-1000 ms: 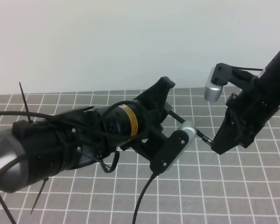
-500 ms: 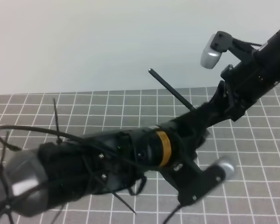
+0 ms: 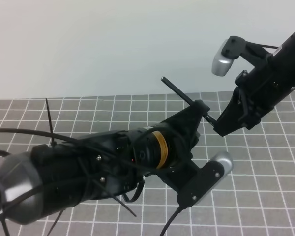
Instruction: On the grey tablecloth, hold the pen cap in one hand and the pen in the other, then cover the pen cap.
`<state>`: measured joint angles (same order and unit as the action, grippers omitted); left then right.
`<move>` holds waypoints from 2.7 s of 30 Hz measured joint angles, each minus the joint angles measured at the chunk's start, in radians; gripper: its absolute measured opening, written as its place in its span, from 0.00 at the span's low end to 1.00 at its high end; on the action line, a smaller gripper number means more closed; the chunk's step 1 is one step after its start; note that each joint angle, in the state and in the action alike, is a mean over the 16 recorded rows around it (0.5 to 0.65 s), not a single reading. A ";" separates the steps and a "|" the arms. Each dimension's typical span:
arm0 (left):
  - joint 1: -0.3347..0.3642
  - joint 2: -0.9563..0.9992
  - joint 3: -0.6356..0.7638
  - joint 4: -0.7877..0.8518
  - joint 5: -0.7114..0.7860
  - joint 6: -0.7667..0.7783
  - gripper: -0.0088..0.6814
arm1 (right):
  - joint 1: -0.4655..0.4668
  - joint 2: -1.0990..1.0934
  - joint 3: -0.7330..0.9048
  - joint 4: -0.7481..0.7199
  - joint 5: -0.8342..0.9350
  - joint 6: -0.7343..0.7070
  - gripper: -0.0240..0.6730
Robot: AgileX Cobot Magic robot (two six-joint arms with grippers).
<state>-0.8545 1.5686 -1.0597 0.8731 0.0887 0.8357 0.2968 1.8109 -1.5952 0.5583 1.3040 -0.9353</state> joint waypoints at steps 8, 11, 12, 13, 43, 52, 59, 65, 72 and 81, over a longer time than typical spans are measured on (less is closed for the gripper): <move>0.068 -0.040 0.000 0.000 0.016 -0.119 0.01 | -0.001 0.000 0.000 -0.036 -0.005 0.010 0.03; 0.111 -0.061 0.000 0.000 0.018 -0.170 0.01 | -0.001 0.000 0.000 -0.047 -0.007 0.014 0.03; 0.127 -0.067 0.000 0.000 0.018 -0.188 0.01 | -0.001 0.000 0.000 -0.051 -0.009 0.015 0.04; 0.144 -0.074 0.000 0.000 0.018 -0.205 0.01 | -0.001 0.000 0.000 -0.054 -0.011 0.016 0.04; 0.489 -0.171 -0.002 0.000 -0.017 -1.241 0.03 | -0.001 0.039 0.000 -0.287 -0.090 0.075 0.07; 0.510 -0.172 -0.002 0.000 0.017 -1.440 0.30 | -0.001 0.039 0.000 -0.286 -0.084 0.076 0.07; 0.511 -0.172 -0.002 -0.002 0.116 -1.575 0.57 | -0.001 0.044 0.000 -0.290 -0.077 0.094 0.07; 0.512 -0.179 -0.002 -0.005 0.241 -1.630 0.67 | 0.000 0.063 0.000 -0.312 -0.077 0.121 0.07; 0.537 -0.220 -0.002 -0.008 0.331 -1.631 0.69 | 0.001 0.106 0.000 -0.380 -0.087 0.185 0.07; 0.650 -0.349 -0.002 -0.009 0.347 -1.631 0.69 | 0.001 0.165 0.000 -0.462 -0.107 0.191 0.07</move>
<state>-0.2045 1.2196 -1.0617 0.8639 0.4354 -0.7956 0.2978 1.9760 -1.5952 0.0959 1.1974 -0.7439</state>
